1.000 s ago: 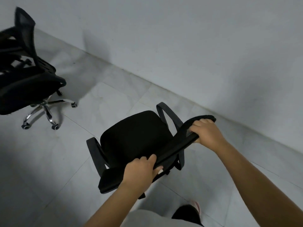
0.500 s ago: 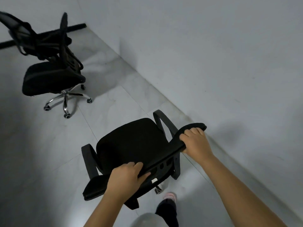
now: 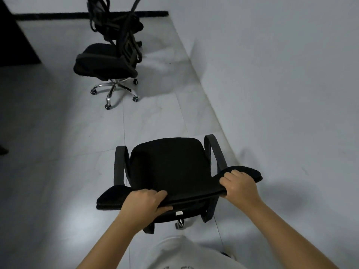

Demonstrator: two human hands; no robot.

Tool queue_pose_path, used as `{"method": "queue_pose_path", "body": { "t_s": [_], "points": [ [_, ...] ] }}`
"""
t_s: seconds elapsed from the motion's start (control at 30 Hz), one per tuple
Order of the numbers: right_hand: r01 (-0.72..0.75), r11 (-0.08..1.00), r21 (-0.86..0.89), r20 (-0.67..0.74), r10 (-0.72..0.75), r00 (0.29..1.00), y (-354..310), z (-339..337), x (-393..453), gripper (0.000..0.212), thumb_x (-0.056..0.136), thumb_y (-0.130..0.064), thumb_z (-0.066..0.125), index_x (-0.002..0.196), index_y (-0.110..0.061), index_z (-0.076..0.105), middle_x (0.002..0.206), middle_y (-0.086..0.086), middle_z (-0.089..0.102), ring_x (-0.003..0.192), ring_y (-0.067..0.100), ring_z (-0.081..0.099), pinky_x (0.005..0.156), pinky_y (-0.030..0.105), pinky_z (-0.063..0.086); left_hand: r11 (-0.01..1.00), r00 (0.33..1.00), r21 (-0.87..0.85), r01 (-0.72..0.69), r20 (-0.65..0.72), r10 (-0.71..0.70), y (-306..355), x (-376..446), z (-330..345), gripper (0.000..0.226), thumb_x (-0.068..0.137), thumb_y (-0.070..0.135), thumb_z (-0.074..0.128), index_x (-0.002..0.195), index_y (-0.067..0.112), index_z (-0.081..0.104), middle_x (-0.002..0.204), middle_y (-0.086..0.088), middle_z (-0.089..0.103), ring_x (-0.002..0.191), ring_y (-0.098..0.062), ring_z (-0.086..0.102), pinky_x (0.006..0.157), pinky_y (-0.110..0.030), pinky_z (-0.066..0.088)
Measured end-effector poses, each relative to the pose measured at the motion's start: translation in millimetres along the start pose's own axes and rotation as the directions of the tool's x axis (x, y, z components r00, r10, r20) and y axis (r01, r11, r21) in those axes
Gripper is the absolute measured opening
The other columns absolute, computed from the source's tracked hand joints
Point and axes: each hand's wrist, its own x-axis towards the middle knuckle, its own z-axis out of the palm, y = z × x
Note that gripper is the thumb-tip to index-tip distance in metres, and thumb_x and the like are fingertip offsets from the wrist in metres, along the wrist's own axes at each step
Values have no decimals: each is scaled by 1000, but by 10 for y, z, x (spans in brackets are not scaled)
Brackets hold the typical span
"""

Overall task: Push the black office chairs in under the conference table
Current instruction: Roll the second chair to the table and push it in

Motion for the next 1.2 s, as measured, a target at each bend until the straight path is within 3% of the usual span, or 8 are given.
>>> {"method": "queue_pose_path", "body": {
  "t_s": [0.17, 0.43, 0.77, 0.87, 0.93, 1.0, 1.13, 1.2],
  "points": [
    [238, 967, 95, -86, -230, 969, 483, 94, 172, 37, 57, -32, 84, 44, -11, 56, 41, 2, 53, 36, 17, 48, 37, 14, 32, 958, 959, 79, 276, -94, -268, 526, 43, 112, 36, 41, 49, 87, 53, 23, 65, 34, 7, 53, 29, -7, 50, 28, -10, 34],
    [529, 827, 189, -66, -527, 848, 743, 332, 835, 40, 39, -32, 90, 43, -10, 56, 41, 3, 52, 35, 20, 48, 35, 21, 35, 739, 739, 77, 670, -160, -654, 1148, 138, 198, 36, 51, 48, 83, 51, 21, 59, 34, 6, 50, 27, -8, 47, 28, -11, 31],
    [672, 695, 255, -147, -659, 738, 337, 783, 1823, 41, 34, -30, 92, 43, -12, 56, 39, 2, 51, 33, 21, 47, 37, 19, 35, 594, 597, 130, 794, -349, -722, 554, 205, 161, 46, 77, 54, 49, 49, 19, 58, 34, 5, 50, 28, -8, 47, 29, -12, 35],
    [709, 650, 274, -159, -696, 700, 62, 891, 2116, 42, 31, -33, 92, 43, -15, 57, 39, -1, 52, 34, 18, 48, 39, 16, 34, 562, 540, 104, 821, -464, -702, 271, 77, 232, 72, 95, 50, 13, 49, 19, 59, 35, 6, 51, 29, -7, 48, 30, -13, 37],
    [731, 622, 281, -211, -704, 679, -211, 930, 2366, 42, 27, -34, 92, 42, -16, 57, 39, -2, 52, 33, 16, 48, 39, 14, 34, 526, 515, 131, 841, -492, -702, 12, -19, 175, 77, 96, 48, 6, 48, 20, 59, 35, 8, 50, 28, -7, 47, 30, -12, 37],
    [765, 558, 322, -272, -719, 640, -687, 1159, 2893, 42, 28, -32, 92, 40, -15, 56, 37, -1, 50, 32, 16, 47, 38, 15, 35, 448, 440, 122, 886, -531, -724, -561, -140, 108, 70, 92, 53, 17, 47, 21, 60, 34, 8, 51, 28, -6, 47, 29, -12, 36],
    [722, 588, 365, -155, -726, 670, -889, 1239, 3072, 43, 27, -33, 93, 40, -15, 56, 37, -1, 50, 32, 16, 46, 36, 17, 35, 444, 465, 142, 885, -343, -816, -841, -174, 44, 42, 70, 55, 58, 46, 21, 60, 34, 9, 51, 29, -4, 48, 30, -11, 36],
    [760, 560, 330, -185, -751, 634, -1073, 1367, 3254, 44, 25, -33, 93, 40, -15, 56, 37, -2, 50, 32, 16, 46, 36, 17, 34, 425, 457, 167, 890, -325, -828, -1061, -262, 54, 41, 52, 57, 79, 47, 21, 60, 35, 9, 52, 30, -4, 49, 30, -11, 36]
  ]
}}
